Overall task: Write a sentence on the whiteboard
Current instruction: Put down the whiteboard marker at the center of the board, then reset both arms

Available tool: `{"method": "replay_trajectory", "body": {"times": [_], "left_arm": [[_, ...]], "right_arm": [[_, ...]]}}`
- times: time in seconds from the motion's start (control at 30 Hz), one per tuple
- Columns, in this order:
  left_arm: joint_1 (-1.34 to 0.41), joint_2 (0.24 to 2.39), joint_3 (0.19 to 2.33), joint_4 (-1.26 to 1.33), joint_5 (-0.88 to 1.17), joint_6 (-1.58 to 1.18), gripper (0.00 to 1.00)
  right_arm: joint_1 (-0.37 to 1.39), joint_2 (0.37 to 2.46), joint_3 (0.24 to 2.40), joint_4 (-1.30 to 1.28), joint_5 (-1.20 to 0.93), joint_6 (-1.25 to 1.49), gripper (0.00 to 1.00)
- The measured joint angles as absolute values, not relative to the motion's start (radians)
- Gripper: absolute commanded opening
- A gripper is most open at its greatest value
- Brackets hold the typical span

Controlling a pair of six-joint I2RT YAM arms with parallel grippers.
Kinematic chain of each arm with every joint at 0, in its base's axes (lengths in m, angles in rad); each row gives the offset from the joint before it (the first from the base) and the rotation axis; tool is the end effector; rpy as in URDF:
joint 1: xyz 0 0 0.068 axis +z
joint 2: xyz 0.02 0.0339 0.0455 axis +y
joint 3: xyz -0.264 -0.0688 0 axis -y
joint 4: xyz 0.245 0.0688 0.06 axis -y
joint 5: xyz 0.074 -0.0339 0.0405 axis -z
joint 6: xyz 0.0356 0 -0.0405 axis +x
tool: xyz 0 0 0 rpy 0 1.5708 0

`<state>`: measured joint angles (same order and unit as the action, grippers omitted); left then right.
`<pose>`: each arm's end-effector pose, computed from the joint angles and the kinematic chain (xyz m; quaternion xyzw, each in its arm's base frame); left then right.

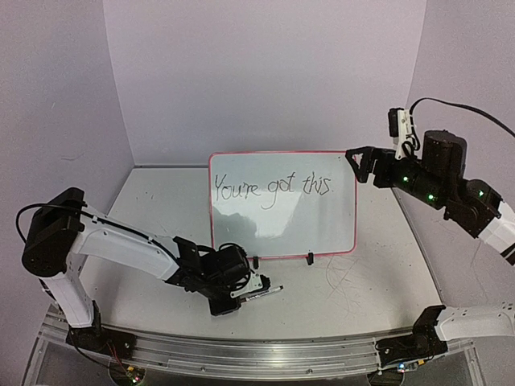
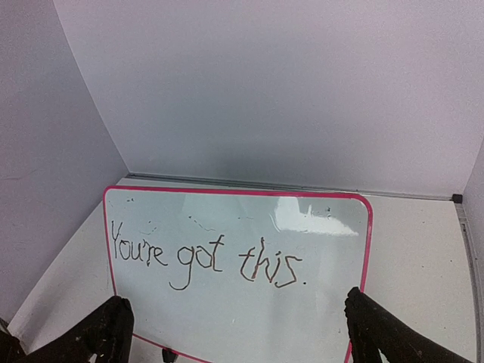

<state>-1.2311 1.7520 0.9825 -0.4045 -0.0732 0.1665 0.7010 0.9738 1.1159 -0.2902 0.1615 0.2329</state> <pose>0.1116 -0.3080 0.1448 0.6247 0.7547 -0.0691 0.1879 0.1669 0.1334 0.4098 -0.1239 0.7466 0.2384 0.6086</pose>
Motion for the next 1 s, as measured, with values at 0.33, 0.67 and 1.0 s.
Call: {"method": "replay_trajectory", "body": {"times": [0.33,0.67,1.0], "left_arm": [[-1.236,1.799,1.045,-0.485,-0.141,0.203,0.53],[-1.155,1.455,1.087,-0.435,-0.180,0.095,0.91],[-1.107,1.033,1.112,-0.025,-0.456,-0.001,0.92]], "right_arm": [[0.701,0.941,1.073,-0.281,0.179,0.236,0.98],[0.701,0.953,1.122,-0.318,0.279,0.225,0.98],[0.701,0.793,1.182,-0.324,0.341,0.132,0.98]]}}
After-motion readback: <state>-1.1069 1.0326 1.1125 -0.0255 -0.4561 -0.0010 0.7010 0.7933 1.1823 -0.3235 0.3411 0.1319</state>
